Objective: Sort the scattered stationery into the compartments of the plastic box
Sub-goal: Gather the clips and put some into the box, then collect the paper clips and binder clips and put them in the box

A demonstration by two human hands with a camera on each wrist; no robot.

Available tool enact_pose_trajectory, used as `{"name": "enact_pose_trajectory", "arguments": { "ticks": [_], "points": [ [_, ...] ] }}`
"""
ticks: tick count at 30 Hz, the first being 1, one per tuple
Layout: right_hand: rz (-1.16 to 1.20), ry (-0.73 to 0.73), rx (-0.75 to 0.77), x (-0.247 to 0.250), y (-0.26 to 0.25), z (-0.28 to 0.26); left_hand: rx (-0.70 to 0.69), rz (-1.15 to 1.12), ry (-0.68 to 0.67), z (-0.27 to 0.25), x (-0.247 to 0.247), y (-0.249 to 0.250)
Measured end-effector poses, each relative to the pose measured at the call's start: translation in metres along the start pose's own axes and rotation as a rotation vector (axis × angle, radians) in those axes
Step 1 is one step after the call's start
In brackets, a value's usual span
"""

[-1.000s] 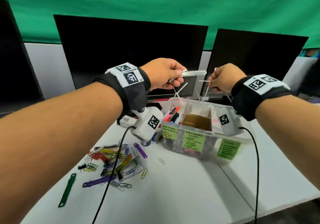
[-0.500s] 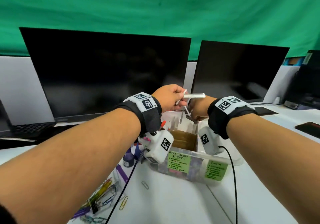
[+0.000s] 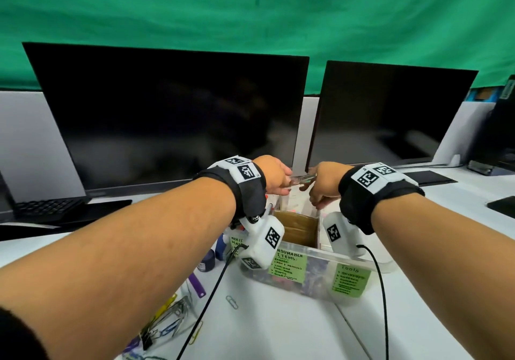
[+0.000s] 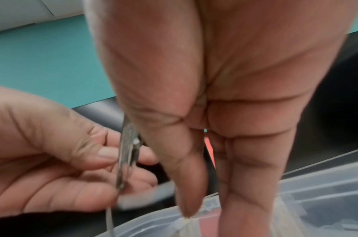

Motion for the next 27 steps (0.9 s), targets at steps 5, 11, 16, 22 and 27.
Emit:
{"name": "enact_pose_trajectory", "arguments": {
  "ticks": [5,11,16,22,27],
  "points": [
    [0.067,0.076,-0.075,0.008,0.013,-0.001,-0.059,0.055,-0.061,-0.001,-0.010,0.004],
    [-0.037,0.100,-0.108,0.012,0.019,-0.011,-0.174,0.344,-0.066,-0.010,-0.004,0.008],
    [-0.150,0.067,-0.058,0.007,0.006,-0.028,-0.151,0.427,-0.096,-0.028,0.018,-0.004],
    [-0.337,0.122,0.086,0.000,-0.045,-0.056,-0.140,0.493,-0.039,-0.053,0.056,-0.015],
    [-0.453,0.152,0.284,-0.022,-0.107,-0.093,-0.046,0.636,-0.024,-0.081,0.092,-0.039]
  ]
}}
Point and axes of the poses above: each hand's wrist, its own z-axis towards the middle knuckle, its own x-axis out of the back of the hand, y = z × x, the point moved 3 cm from there along z, towards the middle knuckle, and after that the axes turned 9 degrees about -z, right-handed, at the moved point
